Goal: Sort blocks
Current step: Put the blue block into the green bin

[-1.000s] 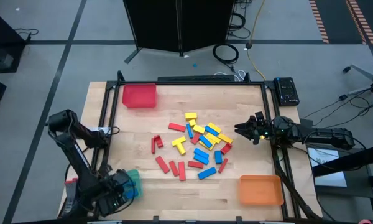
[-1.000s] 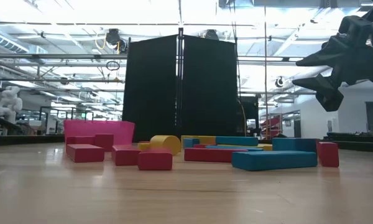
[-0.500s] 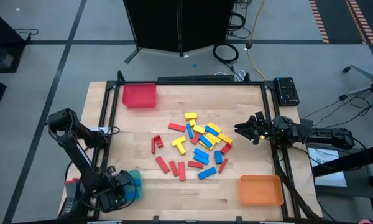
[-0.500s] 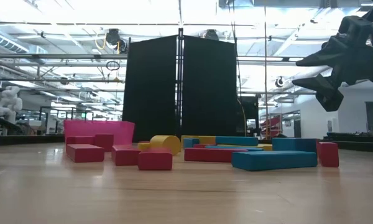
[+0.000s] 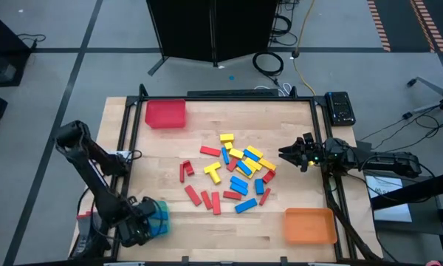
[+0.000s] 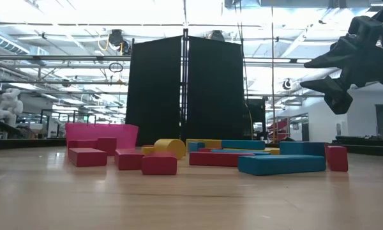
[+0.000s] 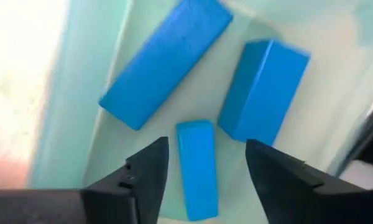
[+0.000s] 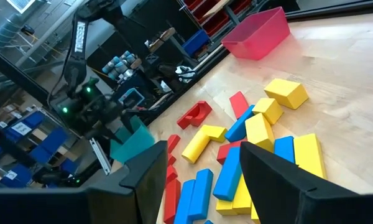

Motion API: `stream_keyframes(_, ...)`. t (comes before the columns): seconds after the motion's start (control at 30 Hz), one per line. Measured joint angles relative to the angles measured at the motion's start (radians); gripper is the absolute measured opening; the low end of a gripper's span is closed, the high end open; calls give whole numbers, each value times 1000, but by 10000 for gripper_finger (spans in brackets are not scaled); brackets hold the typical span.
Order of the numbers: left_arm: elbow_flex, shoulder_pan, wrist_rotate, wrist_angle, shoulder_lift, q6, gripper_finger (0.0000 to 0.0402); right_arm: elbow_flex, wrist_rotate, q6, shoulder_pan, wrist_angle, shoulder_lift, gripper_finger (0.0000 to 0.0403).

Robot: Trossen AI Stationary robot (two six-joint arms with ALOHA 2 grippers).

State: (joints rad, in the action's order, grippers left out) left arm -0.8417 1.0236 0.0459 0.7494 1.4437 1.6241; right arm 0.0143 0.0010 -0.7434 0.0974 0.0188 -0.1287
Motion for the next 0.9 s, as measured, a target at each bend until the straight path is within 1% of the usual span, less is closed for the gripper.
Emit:
stream_keyframes(0.13, -1, -21, 9, 25, -88, 16, 239, 0, 0, 7, 0, 0, 0, 199)
stream_keyframes(0.3, -1, -47, 11, 69, -203, 30, 242, 0, -1, 15, 0, 0, 0, 199)
stream_keyframes(0.4, -1, -71, 58, 78, -269, 65, 242, 0, -2, 22, 0, 0, 0, 199)
stream_keyframes(0.57, -30, -103, 224, 76, -363, 55, 242, 0, -2, 22, 0, 0, 0, 199)
stream_keyframes(0.67, -55, -125, 358, 76, -405, 13, 242, 0, -2, 23, 0, 0, 0, 199)
stream_keyframes(0.83, -114, -190, 603, 71, -433, -125, 242, 0, -2, 30, 0, 0, 0, 199)
stream_keyframes(0.9, -137, -236, 678, 66, -433, -209, 242, 0, -2, 30, 0, 0, 0, 199)
